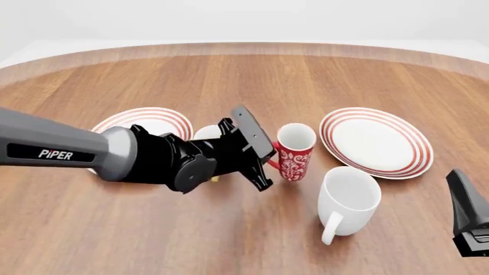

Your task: Put the red mug on the left plate.

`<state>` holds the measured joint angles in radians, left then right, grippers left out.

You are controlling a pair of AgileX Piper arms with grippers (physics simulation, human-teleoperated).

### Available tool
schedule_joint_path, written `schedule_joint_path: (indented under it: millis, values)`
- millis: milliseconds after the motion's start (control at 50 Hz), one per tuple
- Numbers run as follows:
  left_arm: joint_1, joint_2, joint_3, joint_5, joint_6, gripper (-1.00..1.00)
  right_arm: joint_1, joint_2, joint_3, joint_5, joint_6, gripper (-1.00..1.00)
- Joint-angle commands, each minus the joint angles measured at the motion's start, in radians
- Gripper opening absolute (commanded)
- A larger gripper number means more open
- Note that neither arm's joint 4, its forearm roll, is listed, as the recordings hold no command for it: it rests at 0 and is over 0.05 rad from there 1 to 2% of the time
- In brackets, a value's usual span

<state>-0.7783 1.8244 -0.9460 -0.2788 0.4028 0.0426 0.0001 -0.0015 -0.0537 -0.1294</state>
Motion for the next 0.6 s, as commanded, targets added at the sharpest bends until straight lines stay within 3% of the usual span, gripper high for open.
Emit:
schedule_joint_path:
  millis: [20, 600]
  values:
    - [0.015, -0.046, 0.013, -0.003, 0.011, -1.00, 0.001, 0.000, 0.000, -0.003, -0.005, 1.00]
    - [0.058, -0.225, 0.113, -0.002, 0.007, -1.00, 0.001, 0.000, 0.001, -0.028, -0.031, 1.00]
